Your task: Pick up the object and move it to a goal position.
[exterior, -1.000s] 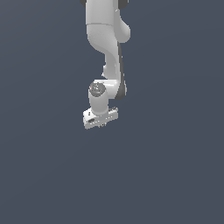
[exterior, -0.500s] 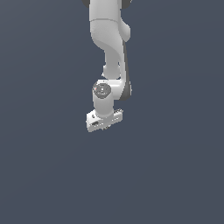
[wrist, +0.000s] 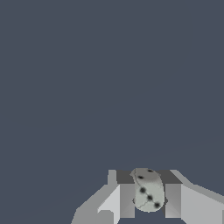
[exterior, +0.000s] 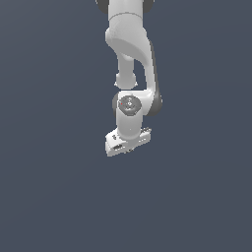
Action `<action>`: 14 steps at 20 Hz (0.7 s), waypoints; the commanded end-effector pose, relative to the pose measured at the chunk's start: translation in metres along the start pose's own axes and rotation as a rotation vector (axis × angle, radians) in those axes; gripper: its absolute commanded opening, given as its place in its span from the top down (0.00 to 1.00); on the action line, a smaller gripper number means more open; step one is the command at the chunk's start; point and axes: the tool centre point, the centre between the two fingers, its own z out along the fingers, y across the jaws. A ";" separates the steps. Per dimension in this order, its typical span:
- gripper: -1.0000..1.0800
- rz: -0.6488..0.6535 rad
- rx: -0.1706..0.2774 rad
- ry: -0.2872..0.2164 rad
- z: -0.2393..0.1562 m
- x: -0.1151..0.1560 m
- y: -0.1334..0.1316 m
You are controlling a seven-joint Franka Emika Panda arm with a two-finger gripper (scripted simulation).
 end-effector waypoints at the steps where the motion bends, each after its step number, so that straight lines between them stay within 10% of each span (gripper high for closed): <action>1: 1.00 0.001 0.000 -0.001 -0.010 0.019 -0.005; 14: 1.00 0.001 0.000 -0.001 -0.039 0.080 -0.020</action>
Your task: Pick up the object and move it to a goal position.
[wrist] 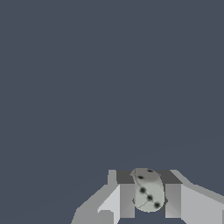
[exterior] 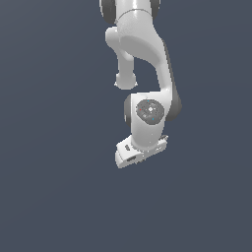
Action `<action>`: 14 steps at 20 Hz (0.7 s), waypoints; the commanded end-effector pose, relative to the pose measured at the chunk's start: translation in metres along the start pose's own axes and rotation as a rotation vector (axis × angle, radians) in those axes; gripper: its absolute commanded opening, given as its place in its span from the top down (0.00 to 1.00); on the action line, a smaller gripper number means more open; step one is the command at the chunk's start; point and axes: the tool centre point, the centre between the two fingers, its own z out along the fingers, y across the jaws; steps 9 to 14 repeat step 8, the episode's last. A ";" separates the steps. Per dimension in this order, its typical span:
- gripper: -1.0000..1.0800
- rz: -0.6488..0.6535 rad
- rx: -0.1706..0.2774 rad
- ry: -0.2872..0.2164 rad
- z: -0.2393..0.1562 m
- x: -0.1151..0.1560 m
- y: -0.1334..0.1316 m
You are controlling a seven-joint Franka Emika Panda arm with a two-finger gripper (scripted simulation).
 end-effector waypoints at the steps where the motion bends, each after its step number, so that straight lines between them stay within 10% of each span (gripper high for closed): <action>1: 1.00 0.001 0.000 -0.001 -0.003 0.006 -0.001; 14: 1.00 0.001 0.000 -0.001 -0.006 0.013 -0.002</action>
